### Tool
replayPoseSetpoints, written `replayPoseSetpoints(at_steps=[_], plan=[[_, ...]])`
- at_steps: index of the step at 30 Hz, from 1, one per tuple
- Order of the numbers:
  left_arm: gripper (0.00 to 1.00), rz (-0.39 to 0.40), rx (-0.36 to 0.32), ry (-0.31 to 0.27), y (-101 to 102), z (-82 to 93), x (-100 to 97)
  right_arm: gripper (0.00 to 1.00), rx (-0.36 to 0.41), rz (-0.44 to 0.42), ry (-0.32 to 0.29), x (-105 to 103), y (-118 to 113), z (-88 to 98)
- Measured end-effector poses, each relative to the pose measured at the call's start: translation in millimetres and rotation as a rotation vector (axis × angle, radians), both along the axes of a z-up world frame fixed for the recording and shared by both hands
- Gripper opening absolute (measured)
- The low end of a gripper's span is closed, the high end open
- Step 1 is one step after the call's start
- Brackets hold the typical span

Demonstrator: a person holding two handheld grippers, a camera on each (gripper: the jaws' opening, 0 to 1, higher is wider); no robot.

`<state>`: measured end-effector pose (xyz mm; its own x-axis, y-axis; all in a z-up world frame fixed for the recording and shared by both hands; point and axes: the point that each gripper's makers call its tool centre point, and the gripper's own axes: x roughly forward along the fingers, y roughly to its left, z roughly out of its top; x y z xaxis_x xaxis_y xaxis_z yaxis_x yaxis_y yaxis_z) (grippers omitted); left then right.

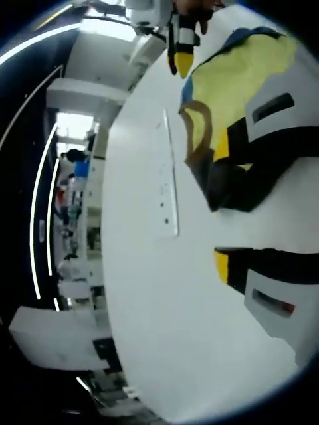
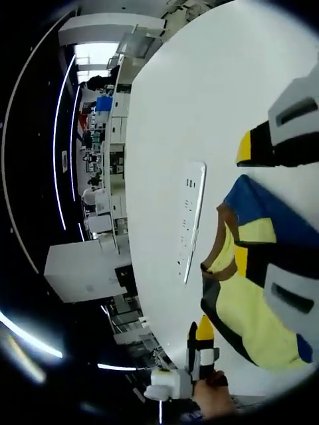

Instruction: Fold the garment on the visible template until the final outline fits inside the template.

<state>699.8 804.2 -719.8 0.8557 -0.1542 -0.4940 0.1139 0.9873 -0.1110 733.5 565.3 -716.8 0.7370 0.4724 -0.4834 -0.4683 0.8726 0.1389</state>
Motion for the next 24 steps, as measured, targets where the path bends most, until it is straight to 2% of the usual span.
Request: replayPoseSetpoints(at_steps=[2,3,5,10,15,17,21,24], plan=[[0.59,-0.015,-0.02,-0.007,-3.3,4.6,-6.0,0.49,0.006,0.019,-0.007,-11.4,4.7,6.9],[0.61,-0.039,-0.017,-0.016,-6.0,8.5,-10.5,0.5,-0.001,0.029,0.006,-20.4,6.2,9.1],[0.64,-0.067,-0.006,-0.027,-10.0,13.4,-20.8,0.53,-0.025,0.044,-0.011,-29.0,6.0,13.4],[0.67,-0.109,-0.033,-0.028,-15.3,20.0,-38.8,0.62,0.005,0.075,-0.015,-50.9,10.7,24.4],[0.73,-0.161,-0.057,-0.06,-27.9,29.9,-55.2,0.64,0.018,0.094,-0.04,-75.3,13.9,32.1],[0.74,-0.178,-0.066,-0.06,-32.1,31.0,-63.1,0.64,-0.001,0.117,-0.039,-90.4,17.8,31.5],[0.74,-0.213,-0.053,-0.07,-41.2,34.8,-78.5,0.64,-0.004,0.153,-0.053,-115.6,25.0,34.2],[0.73,-0.233,-0.029,-0.061,-46.2,34.4,-89.5,0.64,-0.004,0.178,-0.057,-126.5,27.7,36.2]])
